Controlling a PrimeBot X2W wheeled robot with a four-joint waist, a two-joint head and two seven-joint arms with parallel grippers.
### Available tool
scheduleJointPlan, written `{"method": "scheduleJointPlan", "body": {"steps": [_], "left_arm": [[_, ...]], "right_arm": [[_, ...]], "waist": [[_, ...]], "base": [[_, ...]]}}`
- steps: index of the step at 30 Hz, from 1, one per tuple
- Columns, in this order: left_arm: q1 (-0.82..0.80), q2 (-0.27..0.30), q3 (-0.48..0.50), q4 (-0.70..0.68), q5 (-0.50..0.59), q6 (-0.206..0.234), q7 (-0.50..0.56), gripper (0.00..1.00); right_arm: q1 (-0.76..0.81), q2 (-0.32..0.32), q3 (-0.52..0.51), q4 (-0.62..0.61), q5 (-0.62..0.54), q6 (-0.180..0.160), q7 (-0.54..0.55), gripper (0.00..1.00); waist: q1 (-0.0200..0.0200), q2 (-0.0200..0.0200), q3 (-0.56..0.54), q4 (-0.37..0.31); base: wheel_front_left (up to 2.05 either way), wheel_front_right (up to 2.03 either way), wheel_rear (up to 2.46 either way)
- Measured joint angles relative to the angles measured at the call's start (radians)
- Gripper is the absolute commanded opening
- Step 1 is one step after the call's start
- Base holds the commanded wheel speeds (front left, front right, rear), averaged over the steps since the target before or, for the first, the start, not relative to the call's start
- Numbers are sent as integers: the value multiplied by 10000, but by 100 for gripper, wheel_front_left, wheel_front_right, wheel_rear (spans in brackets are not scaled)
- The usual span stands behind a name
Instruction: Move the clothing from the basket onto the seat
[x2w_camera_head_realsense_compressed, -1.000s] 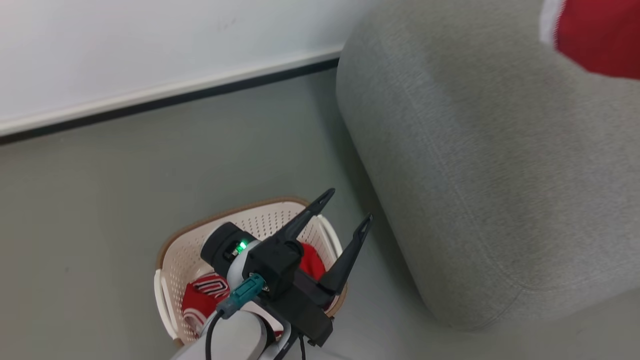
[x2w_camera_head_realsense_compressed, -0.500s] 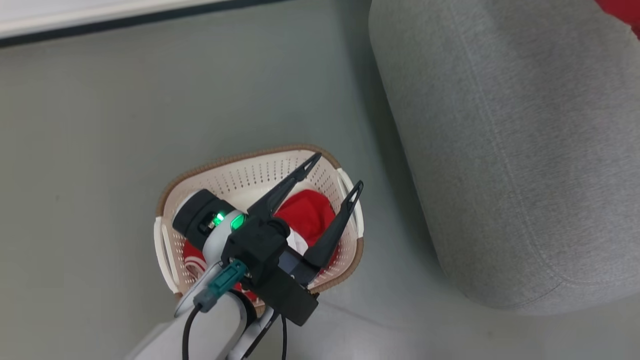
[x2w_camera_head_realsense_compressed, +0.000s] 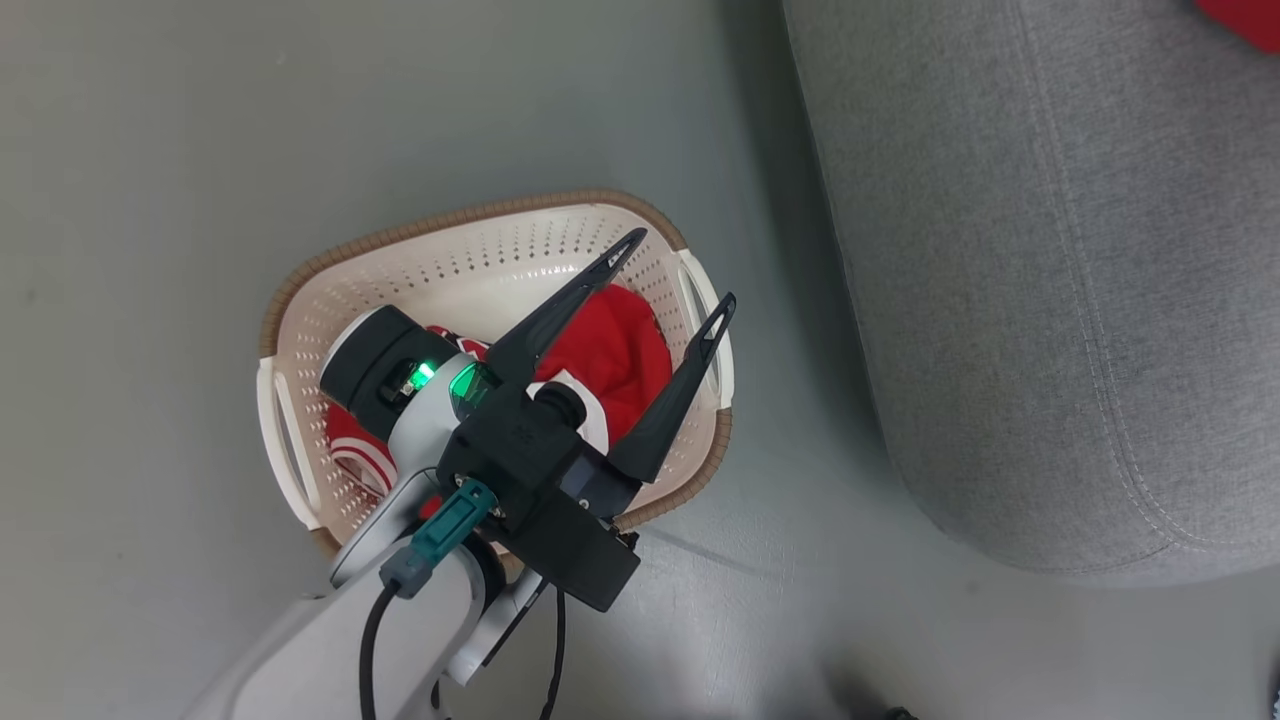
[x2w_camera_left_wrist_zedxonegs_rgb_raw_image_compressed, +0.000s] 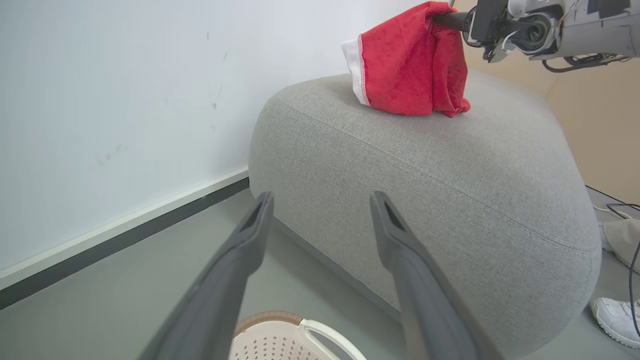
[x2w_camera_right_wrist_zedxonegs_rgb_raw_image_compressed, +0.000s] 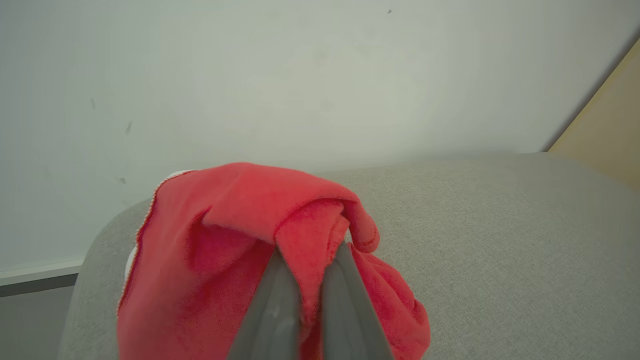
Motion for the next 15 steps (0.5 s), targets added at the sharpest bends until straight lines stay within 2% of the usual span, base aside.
{"method": "scheduleJointPlan", "body": {"steps": [3, 4, 5, 6, 7, 8, 15], "left_arm": [[-4, 10, -6, 58, 0, 0, 8, 100], [-4, 12, -10, 98, 0, 0, 8, 100], [-4, 12, -19, 155, 0, 0, 8, 100], [0, 10, -36, 203, 0, 0, 8, 100], [1, 8, -44, 242, 0, 0, 8, 100], [4, 12, -35, 282, 0, 0, -6, 100], [89, 59, 50, 675, -48, 0, -215, 100]], "right_arm": [[8, 61, 144, 238, -157, 29, -96, 0], [10, 111, 174, 293, -198, 35, -136, 10], [22, 159, 230, 326, -228, 81, -180, 38], [35, 199, 276, 357, -261, 127, -222, 56], [58, 219, 324, 380, -328, 165, -238, 91], [71, 236, 378, 414, -389, 221, -278, 100], [648, 522, 573, 619, -535, 389, -405, 100]], "waist": [[0, 0, 196, -42], [-1, 0, 232, -66], [-1, -1, 249, -93], [-1, 0, 252, -117], [-1, 0, 241, -130], [-1, 0, 219, -141], [-2, -1, -89, -240]], "base": [[0, 0, 0], [0, 0, 0], [0, 0, 0], [0, 0, 0], [0, 0, 0], [0, 0, 0], [0, 0, 0]]}}
